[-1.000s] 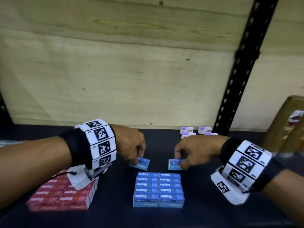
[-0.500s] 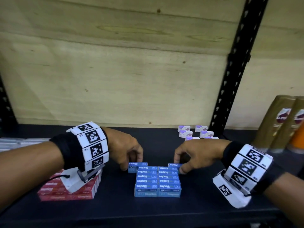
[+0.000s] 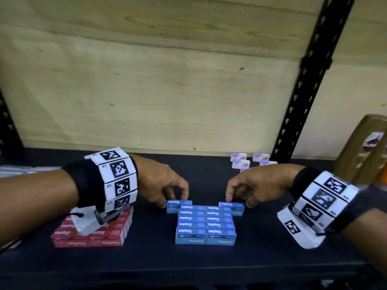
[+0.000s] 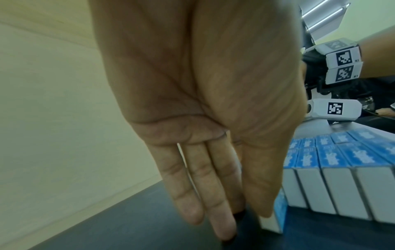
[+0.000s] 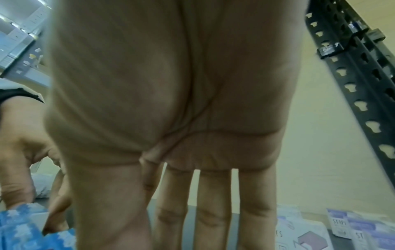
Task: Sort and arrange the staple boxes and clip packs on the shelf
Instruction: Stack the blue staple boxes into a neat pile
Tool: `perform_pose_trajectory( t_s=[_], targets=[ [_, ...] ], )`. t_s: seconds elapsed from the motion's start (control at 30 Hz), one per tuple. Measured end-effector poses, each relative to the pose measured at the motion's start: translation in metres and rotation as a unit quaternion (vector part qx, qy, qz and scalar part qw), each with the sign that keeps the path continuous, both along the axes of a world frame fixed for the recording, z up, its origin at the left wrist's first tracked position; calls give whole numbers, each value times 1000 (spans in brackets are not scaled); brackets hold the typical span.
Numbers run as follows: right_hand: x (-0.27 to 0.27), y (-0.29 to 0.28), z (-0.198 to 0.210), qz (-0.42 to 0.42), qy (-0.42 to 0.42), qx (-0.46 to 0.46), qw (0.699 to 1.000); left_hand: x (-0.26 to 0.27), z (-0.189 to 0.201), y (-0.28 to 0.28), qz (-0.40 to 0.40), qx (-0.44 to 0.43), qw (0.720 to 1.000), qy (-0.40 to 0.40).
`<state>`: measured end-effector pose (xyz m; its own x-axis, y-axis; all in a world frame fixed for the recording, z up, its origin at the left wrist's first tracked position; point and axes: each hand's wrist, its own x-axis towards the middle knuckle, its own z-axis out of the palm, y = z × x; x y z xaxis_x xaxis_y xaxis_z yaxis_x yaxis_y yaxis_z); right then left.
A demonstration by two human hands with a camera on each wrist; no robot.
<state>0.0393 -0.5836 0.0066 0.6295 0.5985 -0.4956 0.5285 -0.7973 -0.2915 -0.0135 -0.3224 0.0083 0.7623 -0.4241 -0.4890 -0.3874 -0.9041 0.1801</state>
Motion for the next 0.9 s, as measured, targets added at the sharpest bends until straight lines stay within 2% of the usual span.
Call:
perform_pose_trajectory(
  t_s=[0.27, 0.9],
  targets=[
    [-4, 4, 1, 9, 5, 16, 1000, 0, 2, -3, -9, 13, 1000, 4],
    [-2, 17, -1, 47, -41, -15, 998, 6, -1, -22, -41, 39, 998, -15]
  ],
)
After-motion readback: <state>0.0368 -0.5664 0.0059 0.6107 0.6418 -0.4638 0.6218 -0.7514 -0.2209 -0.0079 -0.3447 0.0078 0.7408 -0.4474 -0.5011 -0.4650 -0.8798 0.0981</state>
